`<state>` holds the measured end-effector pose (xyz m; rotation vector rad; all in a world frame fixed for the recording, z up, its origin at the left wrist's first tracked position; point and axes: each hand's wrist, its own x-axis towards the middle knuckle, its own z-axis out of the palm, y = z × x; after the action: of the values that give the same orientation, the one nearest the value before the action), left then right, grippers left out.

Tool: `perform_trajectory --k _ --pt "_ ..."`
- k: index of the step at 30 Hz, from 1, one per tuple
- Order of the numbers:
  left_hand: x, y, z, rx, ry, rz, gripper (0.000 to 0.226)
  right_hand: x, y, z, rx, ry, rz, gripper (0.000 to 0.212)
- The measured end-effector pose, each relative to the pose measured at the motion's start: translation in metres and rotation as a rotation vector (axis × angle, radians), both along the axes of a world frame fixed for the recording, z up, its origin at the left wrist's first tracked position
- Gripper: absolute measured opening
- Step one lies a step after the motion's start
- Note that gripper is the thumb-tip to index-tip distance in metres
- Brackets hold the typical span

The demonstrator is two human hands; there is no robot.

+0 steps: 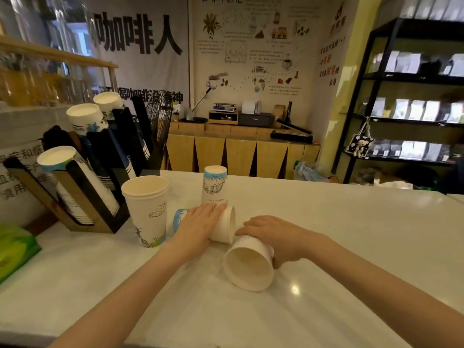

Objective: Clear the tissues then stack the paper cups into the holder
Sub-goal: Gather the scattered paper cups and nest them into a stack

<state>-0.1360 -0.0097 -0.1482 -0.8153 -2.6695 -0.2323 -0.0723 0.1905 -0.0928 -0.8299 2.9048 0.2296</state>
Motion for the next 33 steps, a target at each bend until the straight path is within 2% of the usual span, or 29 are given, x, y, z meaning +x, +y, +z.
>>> perform_trajectory --k 3,5,7,10,15,19,23,25,33 --pt "0.001 0.002 -0.001 0.018 0.07 0.033 0.075 -0.003 -0.001 -0.004 -0.085 0.06 0.049 0.08" --pt "-0.001 0.0 0.004 0.064 0.039 0.071 0.076 -0.004 0.0 -0.001 -0.179 0.025 0.0 0.078" --pt "-0.001 -0.002 0.02 0.215 -0.045 0.105 0.087 -0.005 0.002 0.006 -0.291 -0.064 -0.087 0.077" --pt "0.011 -0.007 0.056 0.544 -0.112 0.113 0.098 -0.009 0.004 0.019 -0.41 -0.171 -0.178 0.078" --pt "0.041 -0.029 0.117 0.809 -0.004 -0.006 0.102 -0.02 -0.016 0.023 -0.604 -0.273 -0.134 0.083" --pt "0.044 -0.059 0.145 1.002 0.088 0.001 0.111 -0.033 -0.041 0.027 -0.827 -0.28 -0.112 0.085" --pt "0.037 -0.089 0.142 1.011 0.281 0.047 0.114 -0.046 -0.063 0.041 -1.074 -0.194 -0.108 0.082" --pt "0.032 -0.099 0.132 0.965 0.304 0.077 0.111 -0.053 -0.073 0.05 -1.199 -0.157 -0.116 0.082" --pt "0.01 -0.125 0.091 0.964 0.039 0.104 0.091 -0.067 -0.11 0.093 -1.542 0.143 -0.065 0.099"
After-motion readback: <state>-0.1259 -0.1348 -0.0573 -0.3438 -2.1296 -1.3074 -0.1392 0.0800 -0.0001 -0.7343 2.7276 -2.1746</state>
